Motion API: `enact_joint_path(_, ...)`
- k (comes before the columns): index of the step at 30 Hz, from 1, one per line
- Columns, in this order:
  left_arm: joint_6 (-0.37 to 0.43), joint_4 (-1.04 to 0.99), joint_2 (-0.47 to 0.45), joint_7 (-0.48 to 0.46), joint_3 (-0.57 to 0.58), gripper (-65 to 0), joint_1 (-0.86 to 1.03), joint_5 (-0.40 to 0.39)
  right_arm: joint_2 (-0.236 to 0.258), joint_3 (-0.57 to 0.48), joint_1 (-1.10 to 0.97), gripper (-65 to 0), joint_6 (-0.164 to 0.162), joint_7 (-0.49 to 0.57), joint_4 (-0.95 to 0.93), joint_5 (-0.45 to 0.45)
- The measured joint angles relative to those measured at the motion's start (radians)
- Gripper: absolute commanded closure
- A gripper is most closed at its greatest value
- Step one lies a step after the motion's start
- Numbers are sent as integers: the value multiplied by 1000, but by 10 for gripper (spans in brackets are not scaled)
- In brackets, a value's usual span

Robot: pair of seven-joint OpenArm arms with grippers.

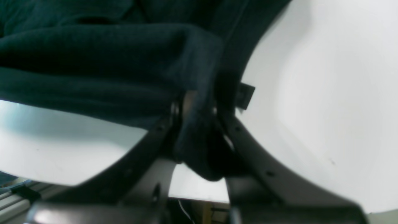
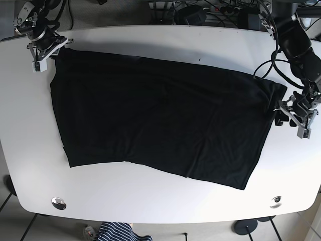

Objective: Fold the T-shirt properly
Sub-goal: 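Pull both held corners apart to spread the black shirt flat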

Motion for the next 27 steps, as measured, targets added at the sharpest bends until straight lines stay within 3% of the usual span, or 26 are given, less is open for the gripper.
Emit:
enact_joint_path(2, 0, 5, -1, -77, 12, -353, 33, -8, -3, 0, -3, -22, 0, 42, 0, 3)
enact_joint_path(6, -1, 62, 5, -75, 77, -351, 139, 2, -63, 102, 2, -30, 0, 52, 0, 0)
enact_joint_path(9, -1, 64, 19, -84, 97, -351, 151, -8, -87, 103, -2, -127, -5, 49, 0, -1)
enact_joint_path(10, -1, 48, 29, -103, 97, -351, 150, -8, -89, 103, -1, -151, -5, 49, 0, -1)
enact_joint_path(14, -1, -78, 40, -199, 97, -350, 153, -15, -88, 103, -3, -90, -5, 50, 0, -2)
enact_joint_path(18, -1, -155, 29, -267, 94, -322, 139, -35, -86, 103, -3, -157, -5, 50, 0, -1)
enact_joint_path(21, -1, -159, 15, -272, 94, -211, 161, -42, -86, 103, -3, -114, -5, 43, 0, -2)
enact_joint_path(23, -10, -156, -10, -281, 86, -197, 213, -63, -86, 103, -3, -49, -5, 42, -6, -1)
enact_joint_path(25, -13, -150, -16, -284, 61, -197, 254, -85, -72, 99, -3, -43, -5, 38, -42, -1)
enact_joint_path(27, -19, -93, -2, -197, -42, -201, 311, -74, -38, 97, -4, -41, -1, 35, -94, -1)
